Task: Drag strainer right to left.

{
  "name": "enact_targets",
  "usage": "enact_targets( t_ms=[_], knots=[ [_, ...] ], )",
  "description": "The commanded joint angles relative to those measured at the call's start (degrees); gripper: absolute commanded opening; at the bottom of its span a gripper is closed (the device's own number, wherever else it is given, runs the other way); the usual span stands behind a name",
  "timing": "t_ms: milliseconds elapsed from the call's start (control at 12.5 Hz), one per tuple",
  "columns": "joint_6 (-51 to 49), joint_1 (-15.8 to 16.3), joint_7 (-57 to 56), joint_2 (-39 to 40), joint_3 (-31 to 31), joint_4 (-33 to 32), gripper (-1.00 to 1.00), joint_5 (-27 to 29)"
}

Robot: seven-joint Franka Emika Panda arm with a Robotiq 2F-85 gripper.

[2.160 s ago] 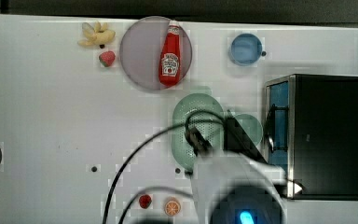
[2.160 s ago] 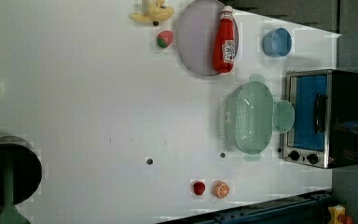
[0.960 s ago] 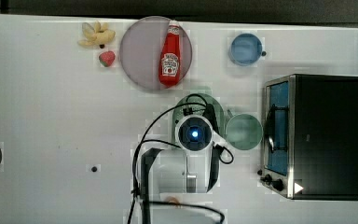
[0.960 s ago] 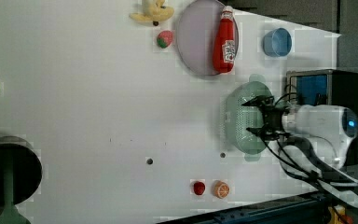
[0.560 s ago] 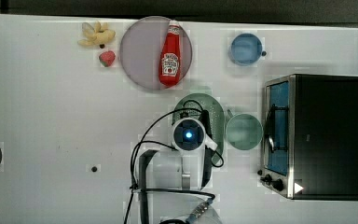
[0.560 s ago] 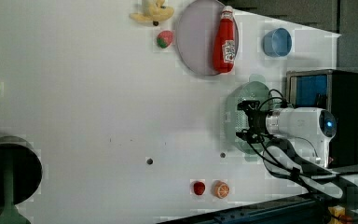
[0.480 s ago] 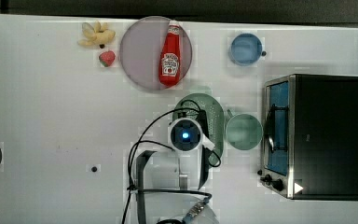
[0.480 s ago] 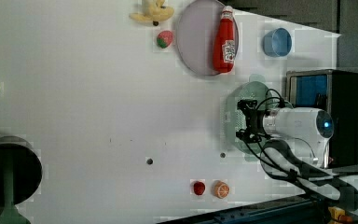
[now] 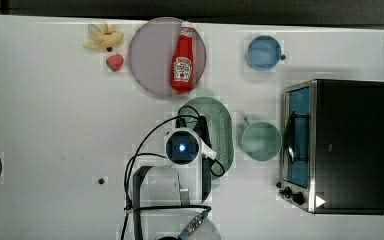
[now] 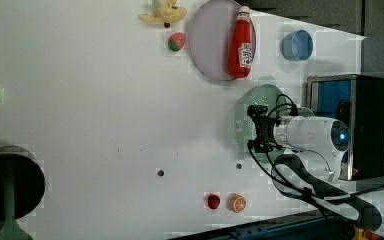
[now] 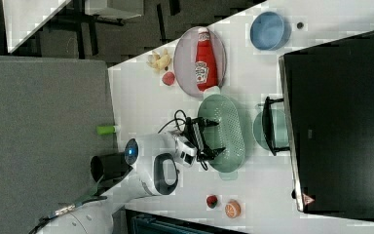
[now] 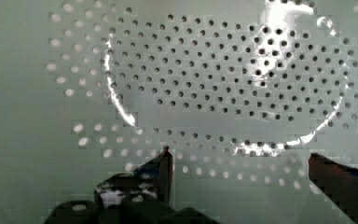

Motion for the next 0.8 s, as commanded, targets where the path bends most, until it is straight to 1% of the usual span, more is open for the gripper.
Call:
enact_targets(
  t_ms=[80,560,800],
  knots=[
    [-1.49,2.57,8.61,-1.27,0.53,0.06,1.0,1.01],
    [-1.57,7.45,21.59,-1.13,5.25,0.72,1.0,1.03],
    [-1.71,9.77,23.76,-0.96,6.74,1.11,1.0,1.03]
  ],
)
